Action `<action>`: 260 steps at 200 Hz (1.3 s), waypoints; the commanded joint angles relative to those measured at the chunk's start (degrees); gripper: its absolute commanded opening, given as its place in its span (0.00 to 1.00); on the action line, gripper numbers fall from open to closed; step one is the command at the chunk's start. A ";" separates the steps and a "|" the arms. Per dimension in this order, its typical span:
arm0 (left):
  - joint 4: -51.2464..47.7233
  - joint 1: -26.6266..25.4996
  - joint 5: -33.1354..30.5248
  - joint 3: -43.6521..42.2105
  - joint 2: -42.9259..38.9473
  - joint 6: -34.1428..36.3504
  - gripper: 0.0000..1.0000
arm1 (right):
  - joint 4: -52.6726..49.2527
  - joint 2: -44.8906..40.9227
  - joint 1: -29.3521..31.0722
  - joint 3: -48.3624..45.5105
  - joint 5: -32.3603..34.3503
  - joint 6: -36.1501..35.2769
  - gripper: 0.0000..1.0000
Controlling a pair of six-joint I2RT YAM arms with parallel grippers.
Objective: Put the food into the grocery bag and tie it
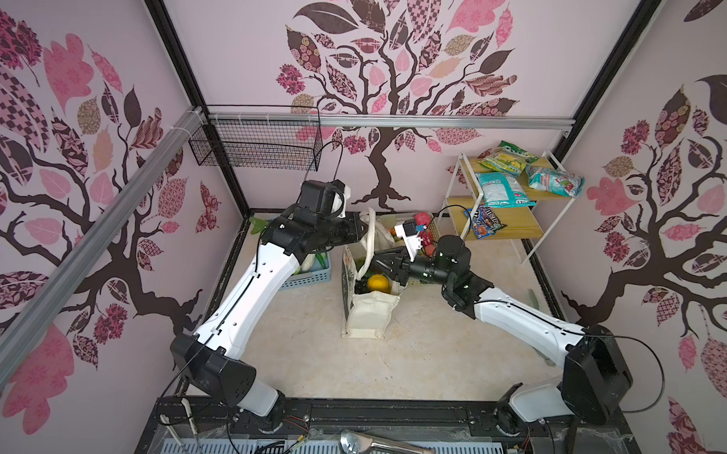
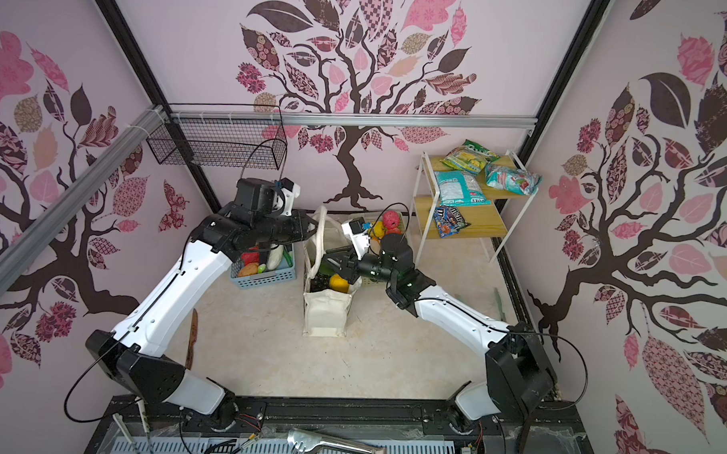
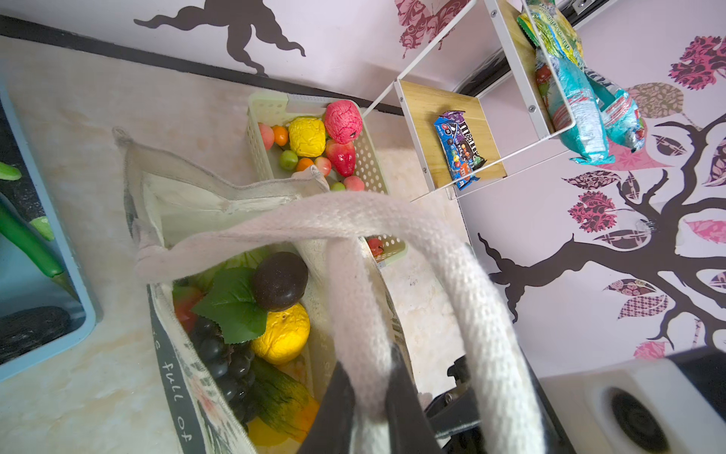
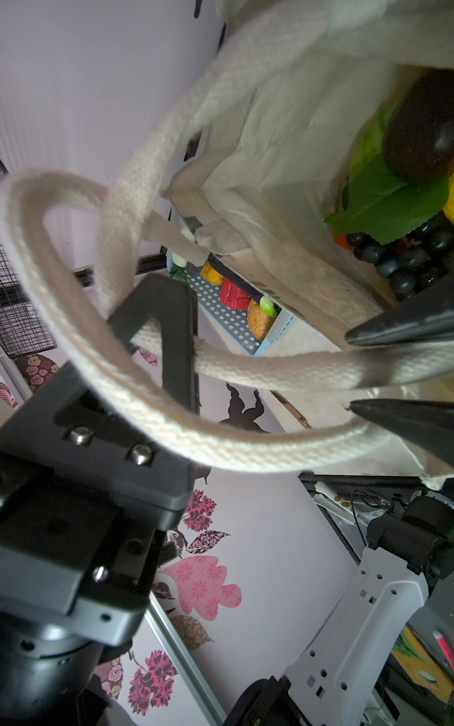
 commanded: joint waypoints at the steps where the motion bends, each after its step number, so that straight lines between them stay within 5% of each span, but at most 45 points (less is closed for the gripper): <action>1: 0.72 0.07 0.97 -0.85 -0.76 -0.12 0.12 | -7.55 -5.28 -0.30 3.74 0.14 -3.44 0.39; 53: -0.52 0.06 1.70 0.43 -0.55 0.25 0.13 | -16.74 -5.03 -6.39 7.69 1.06 -7.23 0.43; 100: -2.16 0.06 4.00 1.82 -0.42 2.09 0.13 | -20.85 2.71 -6.76 11.79 -0.81 -20.12 0.44; 194: -2.13 0.07 10.48 3.88 1.18 4.14 0.14 | -25.95 11.34 -6.77 16.53 -20.92 -36.92 0.52; 260: -2.64 0.07 13.69 7.58 4.06 4.20 0.14 | -9.96 12.28 -6.58 13.07 -36.76 -30.83 0.60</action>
